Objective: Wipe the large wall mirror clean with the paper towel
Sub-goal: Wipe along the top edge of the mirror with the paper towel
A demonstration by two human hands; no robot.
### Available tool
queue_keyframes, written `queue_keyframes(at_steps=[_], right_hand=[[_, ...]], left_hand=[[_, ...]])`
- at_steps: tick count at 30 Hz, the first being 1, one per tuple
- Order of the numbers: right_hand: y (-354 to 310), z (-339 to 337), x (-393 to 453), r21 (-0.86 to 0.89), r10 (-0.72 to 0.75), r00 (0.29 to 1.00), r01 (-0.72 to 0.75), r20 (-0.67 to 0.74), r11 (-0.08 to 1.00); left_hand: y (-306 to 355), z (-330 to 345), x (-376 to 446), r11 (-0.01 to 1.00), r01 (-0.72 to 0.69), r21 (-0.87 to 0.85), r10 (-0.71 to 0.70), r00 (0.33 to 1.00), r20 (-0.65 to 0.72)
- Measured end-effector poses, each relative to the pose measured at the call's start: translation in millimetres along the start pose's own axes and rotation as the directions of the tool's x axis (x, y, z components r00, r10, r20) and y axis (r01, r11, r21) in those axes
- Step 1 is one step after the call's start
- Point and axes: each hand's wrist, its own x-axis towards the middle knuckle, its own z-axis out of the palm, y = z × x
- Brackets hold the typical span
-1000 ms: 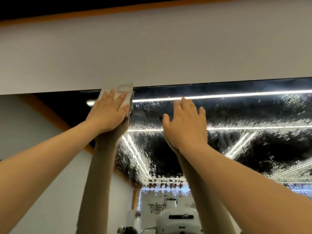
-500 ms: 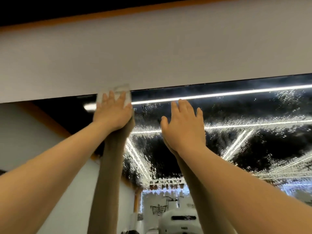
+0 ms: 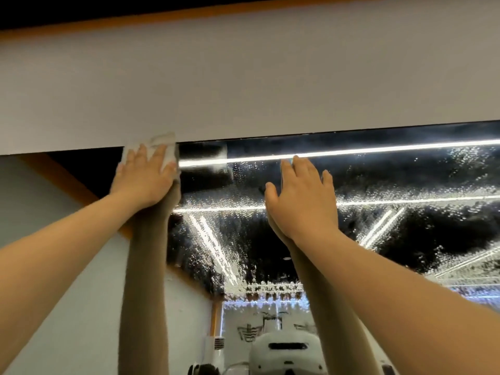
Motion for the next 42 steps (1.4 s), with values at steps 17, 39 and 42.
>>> queue_keyframes(at_steps=[17,39,42], right_hand=[[0,2,2,-0.019,0.003,0.999,-0.003,-0.032,1.0],[-2,4,4,-0.046,0.001,0.998,-0.003,-0.064,0.999],[-1,4,3,-0.053,-0.003,0.998,0.0,-0.056,0.999]], left_hand=[[83,7,-8,0.981,-0.195,-0.026,0.195,0.98,0.034],[112,5,-22,0.972,-0.219,-0.081,0.226,0.971,0.085],[84,2,-15,0.965,-0.248,-0.086,0.257,0.961,0.106]])
